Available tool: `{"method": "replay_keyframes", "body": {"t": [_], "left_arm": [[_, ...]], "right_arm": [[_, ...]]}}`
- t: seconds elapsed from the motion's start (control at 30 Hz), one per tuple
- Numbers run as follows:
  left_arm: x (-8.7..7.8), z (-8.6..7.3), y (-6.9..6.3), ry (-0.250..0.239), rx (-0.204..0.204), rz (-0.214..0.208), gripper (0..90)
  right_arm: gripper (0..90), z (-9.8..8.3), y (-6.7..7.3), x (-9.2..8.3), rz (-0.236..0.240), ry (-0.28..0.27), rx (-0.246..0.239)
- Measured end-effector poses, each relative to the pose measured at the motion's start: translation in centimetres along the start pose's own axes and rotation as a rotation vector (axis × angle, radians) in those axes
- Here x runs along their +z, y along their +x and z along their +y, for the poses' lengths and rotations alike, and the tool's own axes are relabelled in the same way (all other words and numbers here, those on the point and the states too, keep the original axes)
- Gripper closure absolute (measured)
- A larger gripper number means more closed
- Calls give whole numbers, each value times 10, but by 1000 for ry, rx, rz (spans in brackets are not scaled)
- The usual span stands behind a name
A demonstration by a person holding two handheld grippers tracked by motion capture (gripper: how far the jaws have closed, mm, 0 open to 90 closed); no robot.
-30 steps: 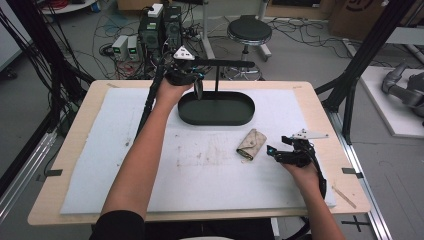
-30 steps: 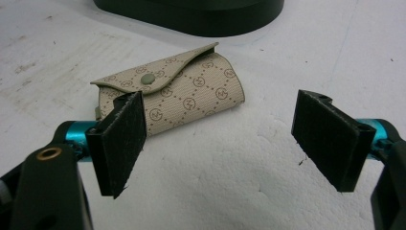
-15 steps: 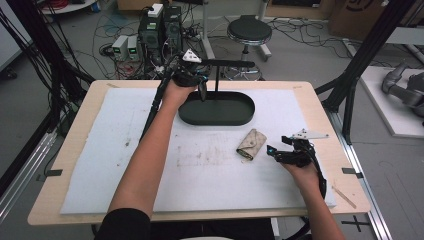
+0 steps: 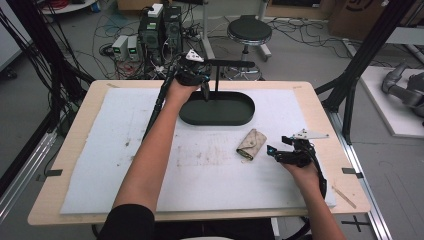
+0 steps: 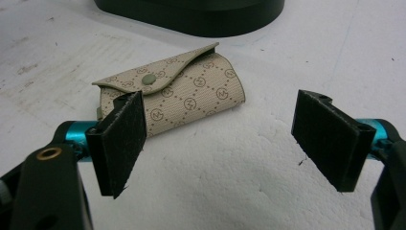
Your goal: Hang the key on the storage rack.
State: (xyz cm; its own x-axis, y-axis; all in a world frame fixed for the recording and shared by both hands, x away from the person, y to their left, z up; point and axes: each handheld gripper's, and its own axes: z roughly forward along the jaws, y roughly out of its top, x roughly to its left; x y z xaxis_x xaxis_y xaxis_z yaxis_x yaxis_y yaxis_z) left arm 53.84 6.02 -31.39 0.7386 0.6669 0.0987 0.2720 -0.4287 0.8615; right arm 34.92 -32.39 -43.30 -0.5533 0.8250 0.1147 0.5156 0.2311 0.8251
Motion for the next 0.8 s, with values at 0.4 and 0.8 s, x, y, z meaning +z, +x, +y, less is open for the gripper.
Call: {"method": "replay_keyframes", "body": {"t": [0.4, 0.8], "left_arm": [[-8, -10, -8, 18, -49, -95, 584], [-53, -49, -17, -12, -84, -202, 426]], "right_arm": [[200, 0, 2, -1, -2, -5, -2], [200, 1, 2, -3, 4, -11, -3]]}}
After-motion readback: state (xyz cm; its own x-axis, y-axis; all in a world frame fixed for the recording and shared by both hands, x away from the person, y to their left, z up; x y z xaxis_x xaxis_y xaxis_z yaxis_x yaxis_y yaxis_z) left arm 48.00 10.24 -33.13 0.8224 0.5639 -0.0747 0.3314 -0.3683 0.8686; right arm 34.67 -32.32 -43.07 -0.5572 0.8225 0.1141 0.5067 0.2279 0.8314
